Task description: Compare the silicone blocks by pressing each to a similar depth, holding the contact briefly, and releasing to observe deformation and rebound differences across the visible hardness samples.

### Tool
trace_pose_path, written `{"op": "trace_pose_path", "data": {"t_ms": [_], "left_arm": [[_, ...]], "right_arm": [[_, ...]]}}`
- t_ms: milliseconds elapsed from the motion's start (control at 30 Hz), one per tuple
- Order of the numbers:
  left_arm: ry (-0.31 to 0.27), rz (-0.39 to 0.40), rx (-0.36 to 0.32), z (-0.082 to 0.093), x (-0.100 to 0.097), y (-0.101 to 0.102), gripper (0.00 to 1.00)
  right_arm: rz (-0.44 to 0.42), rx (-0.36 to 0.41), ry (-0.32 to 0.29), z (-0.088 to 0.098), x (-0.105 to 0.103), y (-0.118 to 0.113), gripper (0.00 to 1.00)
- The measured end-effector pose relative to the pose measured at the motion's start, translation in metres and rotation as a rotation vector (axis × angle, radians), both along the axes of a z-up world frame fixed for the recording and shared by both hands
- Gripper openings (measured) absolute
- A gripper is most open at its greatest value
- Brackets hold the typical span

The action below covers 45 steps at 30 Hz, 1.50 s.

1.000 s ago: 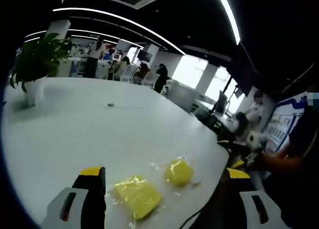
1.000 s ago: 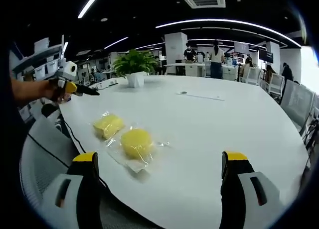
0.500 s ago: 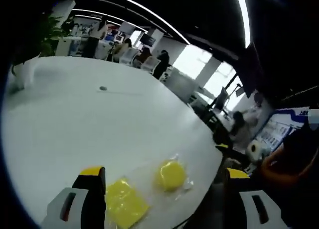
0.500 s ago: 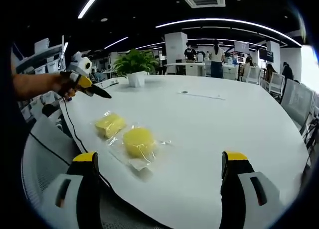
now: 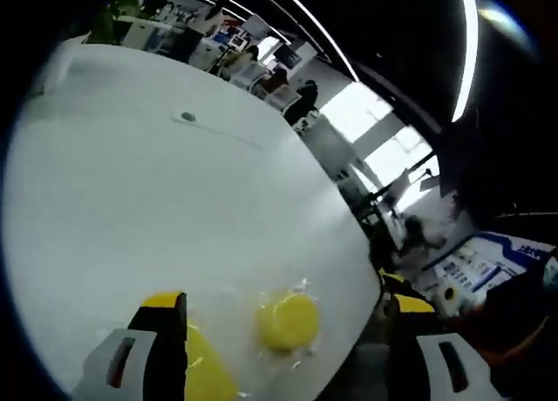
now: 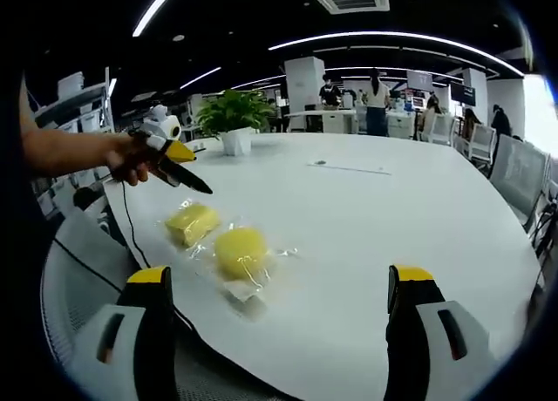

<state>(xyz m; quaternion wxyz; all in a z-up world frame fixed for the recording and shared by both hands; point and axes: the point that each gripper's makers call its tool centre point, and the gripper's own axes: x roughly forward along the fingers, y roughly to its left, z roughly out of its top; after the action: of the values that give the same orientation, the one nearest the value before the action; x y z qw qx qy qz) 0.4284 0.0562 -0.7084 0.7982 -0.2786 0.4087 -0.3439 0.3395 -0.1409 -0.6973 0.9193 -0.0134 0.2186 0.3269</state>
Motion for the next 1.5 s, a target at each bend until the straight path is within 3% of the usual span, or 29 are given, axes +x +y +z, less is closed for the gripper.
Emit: {"op": "trace_pose_path", "data": {"t_ms": [267, 333, 400, 533, 633, 833, 967, 1167, 1367, 1500], "left_arm": [[0.065, 0.002, -0.009, -0.020, -0.001, -0.006, 0.97], [0.065, 0.006, -0.020, -0.020, 0.002, -0.006, 0.95], [0.102, 0.034, -0.080, -0.018, 0.005, -0.011, 0.93], [0.113, 0.024, -0.083, -0.016, 0.004, -0.023, 0.93], [0.154, 0.022, -0.097, -0.018, 0.002, -0.033, 0.92], [0.201, 0.006, -0.050, -0.035, -0.002, -0.046, 0.87], [0.228, 0.007, -0.028, -0.050, 0.005, -0.044, 0.75], [0.273, 0.034, -0.033, -0.055, -0.004, -0.047, 0.54], [0.276, 0.074, 0.012, -0.066, 0.006, -0.039, 0.40], [0.284, 0.086, 0.079, -0.079, 0.009, -0.034, 0.25]], "right_arm": [[0.005, 0.004, 0.005, -0.002, -0.002, 0.003, 0.96], [0.003, 0.004, 0.005, -0.002, -0.002, 0.003, 0.96], [0.003, 0.004, 0.003, -0.002, -0.003, 0.003, 0.96], [-0.012, 0.008, -0.006, 0.001, -0.003, 0.000, 0.96], [-0.016, 0.006, -0.002, 0.001, -0.004, -0.002, 0.96], [-0.038, 0.022, -0.005, 0.005, -0.003, -0.006, 0.96], [-0.032, 0.015, -0.006, 0.004, -0.003, -0.005, 0.96], [-0.032, 0.029, -0.009, 0.005, -0.004, -0.002, 0.96], [-0.033, 0.039, -0.012, 0.004, -0.004, 0.000, 0.96], [-0.037, 0.053, -0.015, 0.006, -0.003, 0.000, 0.96]]}}
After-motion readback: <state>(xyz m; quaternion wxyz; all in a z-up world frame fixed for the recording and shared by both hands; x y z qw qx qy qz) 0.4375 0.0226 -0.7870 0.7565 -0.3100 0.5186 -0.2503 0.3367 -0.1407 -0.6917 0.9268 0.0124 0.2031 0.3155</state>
